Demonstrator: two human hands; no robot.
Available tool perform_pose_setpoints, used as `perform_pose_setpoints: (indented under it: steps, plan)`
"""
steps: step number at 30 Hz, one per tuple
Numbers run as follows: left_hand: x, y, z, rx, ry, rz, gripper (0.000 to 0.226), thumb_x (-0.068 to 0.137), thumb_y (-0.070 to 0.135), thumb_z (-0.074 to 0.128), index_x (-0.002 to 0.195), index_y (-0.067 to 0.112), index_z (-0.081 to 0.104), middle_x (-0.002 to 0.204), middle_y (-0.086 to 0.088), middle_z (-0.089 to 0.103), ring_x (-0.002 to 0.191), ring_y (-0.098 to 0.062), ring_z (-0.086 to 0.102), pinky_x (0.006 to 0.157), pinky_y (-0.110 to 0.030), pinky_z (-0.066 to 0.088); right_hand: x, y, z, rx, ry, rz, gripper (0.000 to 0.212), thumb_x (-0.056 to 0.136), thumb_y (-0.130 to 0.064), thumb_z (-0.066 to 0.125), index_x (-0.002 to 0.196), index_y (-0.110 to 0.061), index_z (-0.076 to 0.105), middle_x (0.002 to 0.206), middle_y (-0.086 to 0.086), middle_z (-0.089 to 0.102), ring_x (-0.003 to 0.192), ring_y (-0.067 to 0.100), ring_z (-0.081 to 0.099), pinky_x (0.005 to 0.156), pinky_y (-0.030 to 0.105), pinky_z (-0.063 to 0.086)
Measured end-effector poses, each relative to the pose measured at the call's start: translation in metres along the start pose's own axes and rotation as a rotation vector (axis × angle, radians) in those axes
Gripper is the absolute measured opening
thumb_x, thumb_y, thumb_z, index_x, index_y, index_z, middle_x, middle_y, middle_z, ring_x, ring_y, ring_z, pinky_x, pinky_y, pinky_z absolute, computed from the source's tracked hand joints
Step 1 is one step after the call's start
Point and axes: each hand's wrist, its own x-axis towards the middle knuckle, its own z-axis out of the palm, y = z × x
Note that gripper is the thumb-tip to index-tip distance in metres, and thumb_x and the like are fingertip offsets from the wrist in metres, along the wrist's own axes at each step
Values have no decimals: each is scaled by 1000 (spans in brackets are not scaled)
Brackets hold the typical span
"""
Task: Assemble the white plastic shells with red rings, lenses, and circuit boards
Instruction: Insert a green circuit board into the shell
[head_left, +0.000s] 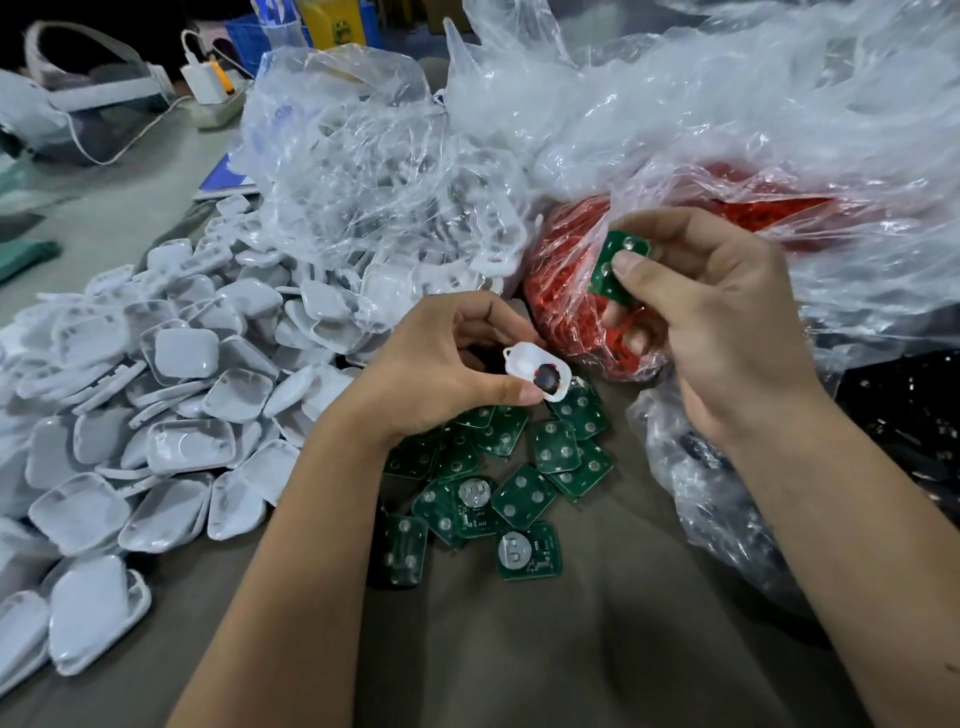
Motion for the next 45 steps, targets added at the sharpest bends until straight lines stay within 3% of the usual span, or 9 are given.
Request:
perform_pose_setpoints:
  steps: [4,8,11,18,28,34,37,41,45]
  plan:
    - [1,0,-1,46,19,9,43,66,15,97,104,21,78,99,7,79,95,-11,74,86,-31,57,-3,0,5,-48,-49,-40,20,91,1,74,104,-14,79,85,11,77,63,4,65,51,10,45]
    - [2,3,0,0,159,103,33,71,25,94,101,20,80,98,6,79,95,-12,75,86,-32,60,-3,2,6,-77,-51,-28,20,89,1,76,89,-19,74,77,7,76,61,15,67,51,20,48]
    - [3,7,9,-75,211,97,22,77,24,90,95,17,80,88,1,78,87,-17,76,76,-32,61,-3,2,6,-72,-61,-26,17,89,2,76,89,-14,70,73,5,74,61,19,69,51,24,51]
    - [3,16,27,-260,231,66,6,87,3,80,88,0,75,77,-21,72,61,-15,71,52,-21,52,-3,3,6,-100,-77,-54,15,90,3,75,93,-10,70,76,7,75,63,20,72,54,24,55]
    - [3,16,28,-284,239,8,11,85,5,80,79,10,73,73,-8,71,64,-21,70,54,-28,54,-2,7,7,-203,-79,-97,16,90,0,76,100,-12,77,79,5,77,63,17,73,56,21,55]
    - [2,18,29,-327,243,18,13,88,10,78,78,6,71,79,-24,69,62,-22,68,53,-29,54,-4,7,7,-218,-78,-100,14,90,-1,77,100,-11,76,80,6,77,64,18,74,56,22,56]
    - [3,19,30,-245,288,42,17,89,9,79,77,6,69,75,-22,69,58,-18,66,48,-27,51,-4,7,8,-217,-87,-93,13,89,-1,78,99,-10,76,80,7,77,64,20,74,56,25,56]
    - [3,21,30,-142,296,81,20,88,9,80,74,4,67,63,-9,63,56,-17,58,54,-43,56,-5,7,8,-239,-66,-93,8,88,-5,80,93,-9,76,76,5,77,60,19,74,53,22,55]
    - [2,25,32,-93,326,107,21,87,6,80,74,-1,65,72,-22,66,65,-38,63,59,-54,55,-6,7,10,-279,-50,-80,7,87,-7,82,90,-9,76,72,4,76,57,17,74,51,19,54]
